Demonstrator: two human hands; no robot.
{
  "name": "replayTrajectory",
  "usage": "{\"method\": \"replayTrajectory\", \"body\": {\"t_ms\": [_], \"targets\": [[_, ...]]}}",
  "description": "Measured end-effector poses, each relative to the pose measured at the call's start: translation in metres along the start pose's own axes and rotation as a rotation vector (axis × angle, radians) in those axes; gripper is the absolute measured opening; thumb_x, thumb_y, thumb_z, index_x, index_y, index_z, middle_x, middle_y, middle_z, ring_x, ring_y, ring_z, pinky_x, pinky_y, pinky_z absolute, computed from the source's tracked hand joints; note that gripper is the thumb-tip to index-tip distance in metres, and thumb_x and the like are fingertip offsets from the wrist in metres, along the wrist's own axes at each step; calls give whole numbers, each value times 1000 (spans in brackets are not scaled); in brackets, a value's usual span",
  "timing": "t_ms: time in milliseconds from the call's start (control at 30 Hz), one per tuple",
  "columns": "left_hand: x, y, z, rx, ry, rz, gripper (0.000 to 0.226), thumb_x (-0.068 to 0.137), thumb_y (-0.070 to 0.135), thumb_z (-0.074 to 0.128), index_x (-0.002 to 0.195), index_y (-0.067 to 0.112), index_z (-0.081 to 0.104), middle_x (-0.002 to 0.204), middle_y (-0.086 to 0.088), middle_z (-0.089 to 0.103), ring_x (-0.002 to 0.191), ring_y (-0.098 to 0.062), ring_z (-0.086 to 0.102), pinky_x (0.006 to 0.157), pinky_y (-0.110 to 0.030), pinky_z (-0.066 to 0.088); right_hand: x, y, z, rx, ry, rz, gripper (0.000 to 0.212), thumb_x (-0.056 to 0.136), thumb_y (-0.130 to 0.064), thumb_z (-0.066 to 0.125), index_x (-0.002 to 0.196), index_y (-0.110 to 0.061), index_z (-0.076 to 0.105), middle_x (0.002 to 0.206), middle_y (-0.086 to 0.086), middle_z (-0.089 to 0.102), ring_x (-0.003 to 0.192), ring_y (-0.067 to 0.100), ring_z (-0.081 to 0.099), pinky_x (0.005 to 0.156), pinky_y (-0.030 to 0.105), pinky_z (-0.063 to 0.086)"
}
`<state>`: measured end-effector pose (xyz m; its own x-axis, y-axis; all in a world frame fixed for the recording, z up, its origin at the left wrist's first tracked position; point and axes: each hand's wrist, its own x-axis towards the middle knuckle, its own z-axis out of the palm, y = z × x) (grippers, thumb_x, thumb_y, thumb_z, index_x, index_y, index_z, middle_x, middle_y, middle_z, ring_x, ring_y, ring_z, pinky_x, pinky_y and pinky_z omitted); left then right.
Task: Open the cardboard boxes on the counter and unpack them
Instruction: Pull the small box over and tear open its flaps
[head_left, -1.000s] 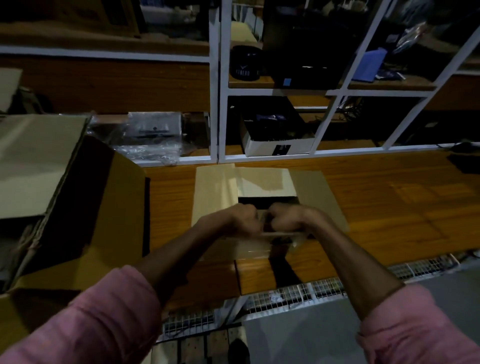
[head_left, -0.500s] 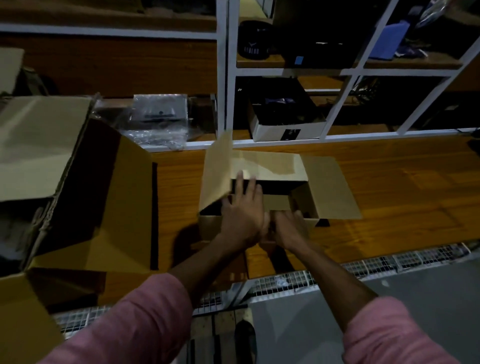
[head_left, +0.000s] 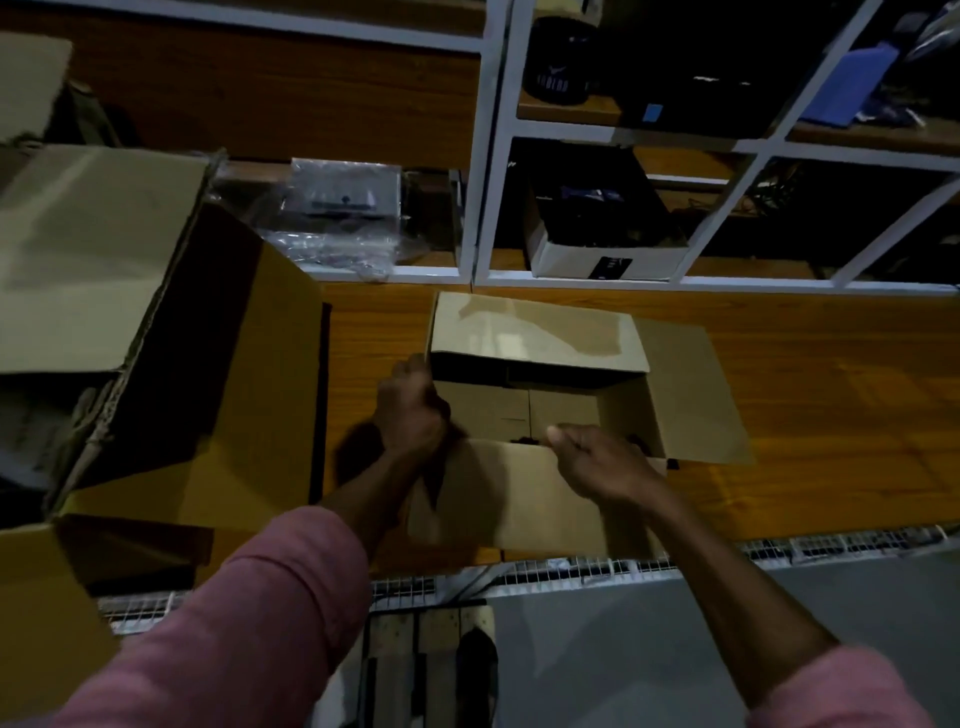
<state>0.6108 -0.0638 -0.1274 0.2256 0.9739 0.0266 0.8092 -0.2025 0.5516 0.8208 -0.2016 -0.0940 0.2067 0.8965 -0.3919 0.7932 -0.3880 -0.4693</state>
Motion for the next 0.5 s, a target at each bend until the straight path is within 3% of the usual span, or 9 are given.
{"method": "replayTrajectory", "body": {"t_ms": [67, 133, 233, 300, 367, 500], "targets": [[0, -1, 3, -9, 9, 21, 46, 79, 11, 79, 119, 9, 55, 110, -15, 61, 95, -34, 61, 65, -36, 45, 20, 1, -4, 46, -38, 10, 42, 106, -54, 32, 100, -33, 68, 108, -2, 69, 105, 23, 62, 99, 47, 46], [3, 4, 3, 66, -10, -4, 50, 82, 14, 76, 125, 12, 51, 115, -16, 58, 102, -36, 58, 69, -40, 47, 45, -2, 1, 62, -32, 24, 31, 106, -43, 42, 125, -29, 62, 129, 5, 63, 120, 29, 57, 103, 47, 47], [12, 14, 1, 213, -74, -27, 60, 90, 24, 68, 141, 14, 37, 138, -15, 45, 125, -38, 44, 94, -49, 44, 76, -14, 11, 9, 145, -48, 61, 102, -36, 53, 156, -24, 28, 158, 10, 33, 142, 36, 34, 113, 48, 36], [18, 11, 3, 239, -113, 57, 79, 88, 33, 70, 150, 14, 25, 154, -13, 30, 137, -38, 33, 107, -53, 36, 92, -25, 10, -49, 341, -158, 69, 99, -32, 57, 158, -17, 24, 158, 15, 26, 142, 39, 27, 116, 52, 31], [21, 2, 5, 164, -145, 96, 84, 90, 28, 69, 156, 14, 19, 162, -9, 23, 145, -35, 28, 114, -52, 33, 110, -32, 0, -96, 513, -213, 68, 97, -30, 59, 156, -12, 28, 157, 18, 28, 143, 38, 27, 116, 56, 31], [22, -6, 13, 0, -95, 23, 89, 81, 20, 80, 154, 14, 29, 155, -10, 39, 139, -31, 42, 111, -52, 39, 155, -40, -20, -251, 549, -214, 66, 97, -31, 56, 154, -9, 30, 162, 17, 25, 150, 39, 20, 119, 60, 23]]}}
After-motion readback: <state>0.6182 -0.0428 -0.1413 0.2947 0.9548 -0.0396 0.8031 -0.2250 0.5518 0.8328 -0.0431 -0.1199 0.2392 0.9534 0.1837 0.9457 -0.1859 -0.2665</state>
